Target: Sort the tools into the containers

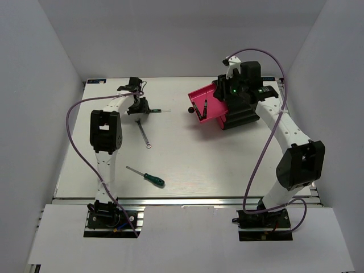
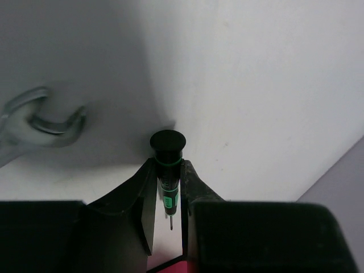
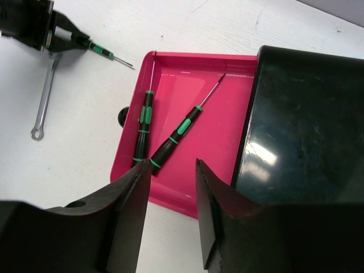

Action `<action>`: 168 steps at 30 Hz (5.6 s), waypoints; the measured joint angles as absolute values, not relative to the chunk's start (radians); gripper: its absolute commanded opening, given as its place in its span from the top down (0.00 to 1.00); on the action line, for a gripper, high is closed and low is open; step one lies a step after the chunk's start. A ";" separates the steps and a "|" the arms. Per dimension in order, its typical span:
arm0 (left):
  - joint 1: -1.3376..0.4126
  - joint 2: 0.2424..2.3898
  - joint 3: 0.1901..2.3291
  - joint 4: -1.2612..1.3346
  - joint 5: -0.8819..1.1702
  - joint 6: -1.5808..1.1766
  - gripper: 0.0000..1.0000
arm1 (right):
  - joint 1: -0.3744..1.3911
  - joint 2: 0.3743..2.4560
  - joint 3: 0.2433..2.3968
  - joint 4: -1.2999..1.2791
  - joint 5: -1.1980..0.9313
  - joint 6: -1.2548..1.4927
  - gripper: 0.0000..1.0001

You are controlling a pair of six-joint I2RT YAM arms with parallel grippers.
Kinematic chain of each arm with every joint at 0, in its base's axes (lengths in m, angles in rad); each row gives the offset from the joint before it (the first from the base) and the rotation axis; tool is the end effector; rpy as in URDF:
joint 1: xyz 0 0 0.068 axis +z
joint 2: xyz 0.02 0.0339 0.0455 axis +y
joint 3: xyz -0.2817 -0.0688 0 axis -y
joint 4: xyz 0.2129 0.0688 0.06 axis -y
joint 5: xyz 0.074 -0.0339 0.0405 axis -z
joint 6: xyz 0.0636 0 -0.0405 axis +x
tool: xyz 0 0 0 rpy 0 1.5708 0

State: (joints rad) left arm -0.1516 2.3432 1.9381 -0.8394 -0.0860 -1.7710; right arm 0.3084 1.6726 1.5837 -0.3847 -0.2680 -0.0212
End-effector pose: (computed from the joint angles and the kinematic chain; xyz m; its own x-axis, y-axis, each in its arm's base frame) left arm 0.4753 -0.0671 0.1564 0.0654 -0.9977 -0.0160 -0.9422 -0.0565 -0.3303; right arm 0.3631 0.1333 0.3729 -0.4235 -0.1564 -0.8923 -0.5263 0.8442 0.1019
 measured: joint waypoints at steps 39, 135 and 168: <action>-0.424 2.318 2.207 -0.233 0.575 -0.699 0.90 | 0.108 1.439 1.325 -0.286 -0.496 -0.134 0.83; -0.456 2.521 2.101 0.026 0.633 -1.041 0.49 | -0.201 1.972 1.694 -0.225 -0.669 -0.002 0.58; -0.485 2.512 1.972 0.186 0.608 -1.166 0.41 | -0.201 1.972 1.694 -0.225 -0.661 0.019 0.58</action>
State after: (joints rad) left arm -0.4850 2.5122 1.9717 0.1864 0.6083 -1.1656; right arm -0.2008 1.9720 1.6936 -0.2249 -0.6605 0.0185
